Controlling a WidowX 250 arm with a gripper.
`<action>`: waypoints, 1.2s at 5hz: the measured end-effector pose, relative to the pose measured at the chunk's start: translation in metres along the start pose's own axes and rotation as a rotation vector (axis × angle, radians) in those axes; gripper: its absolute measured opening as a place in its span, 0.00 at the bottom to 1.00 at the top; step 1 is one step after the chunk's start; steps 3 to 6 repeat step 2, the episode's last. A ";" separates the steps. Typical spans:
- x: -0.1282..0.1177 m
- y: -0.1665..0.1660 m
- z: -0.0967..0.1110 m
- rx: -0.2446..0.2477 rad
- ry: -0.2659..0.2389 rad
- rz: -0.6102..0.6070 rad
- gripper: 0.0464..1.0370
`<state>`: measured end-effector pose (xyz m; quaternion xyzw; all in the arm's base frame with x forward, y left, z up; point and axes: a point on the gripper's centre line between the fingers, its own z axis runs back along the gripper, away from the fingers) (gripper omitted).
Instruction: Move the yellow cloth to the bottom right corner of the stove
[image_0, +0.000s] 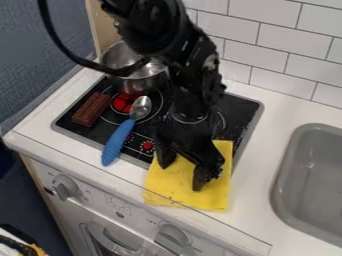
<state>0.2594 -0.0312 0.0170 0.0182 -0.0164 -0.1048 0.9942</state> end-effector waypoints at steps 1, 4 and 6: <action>0.004 0.003 0.044 0.010 -0.113 0.030 0.96; -0.005 0.005 0.071 0.024 -0.144 0.058 0.96; -0.005 0.005 0.071 0.024 -0.144 0.058 0.96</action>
